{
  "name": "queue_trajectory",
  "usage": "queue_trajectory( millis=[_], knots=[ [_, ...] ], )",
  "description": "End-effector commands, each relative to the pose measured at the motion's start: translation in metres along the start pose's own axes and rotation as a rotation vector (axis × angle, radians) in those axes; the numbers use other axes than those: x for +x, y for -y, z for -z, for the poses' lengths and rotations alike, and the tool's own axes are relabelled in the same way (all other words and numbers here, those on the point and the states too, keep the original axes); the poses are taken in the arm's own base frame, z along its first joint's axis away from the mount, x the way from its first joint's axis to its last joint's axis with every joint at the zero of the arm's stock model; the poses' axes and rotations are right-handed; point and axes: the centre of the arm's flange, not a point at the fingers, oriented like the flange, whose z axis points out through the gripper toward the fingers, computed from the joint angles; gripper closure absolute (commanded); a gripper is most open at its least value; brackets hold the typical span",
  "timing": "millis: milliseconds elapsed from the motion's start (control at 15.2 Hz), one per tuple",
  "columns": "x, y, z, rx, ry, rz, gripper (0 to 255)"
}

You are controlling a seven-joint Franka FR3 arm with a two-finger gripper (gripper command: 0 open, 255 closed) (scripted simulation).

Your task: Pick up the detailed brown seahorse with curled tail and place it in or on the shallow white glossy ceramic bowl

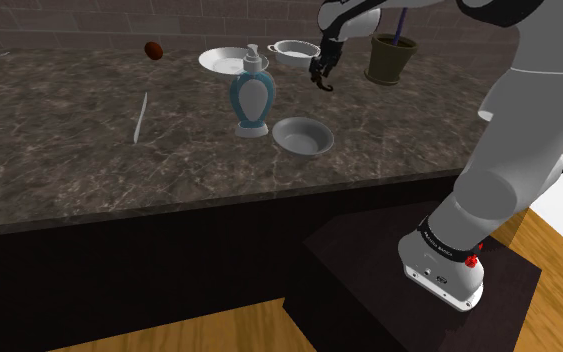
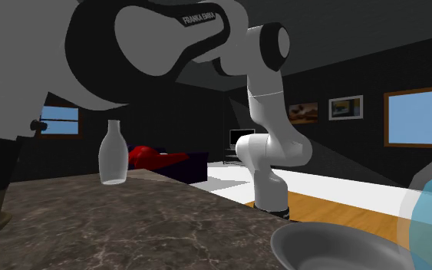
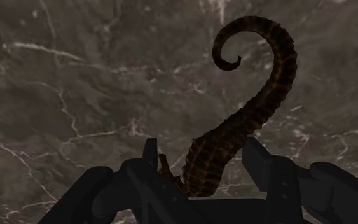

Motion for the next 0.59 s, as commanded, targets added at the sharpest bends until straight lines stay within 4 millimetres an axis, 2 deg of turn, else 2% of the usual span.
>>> queue_trajectory(
  millis=[0,528],
  knots=[
    [0.003,0.000,0.010,0.000,0.000,0.000,255],
    [0.012,-0.003,0.051,0.000,0.000,0.000,255]
  ],
)
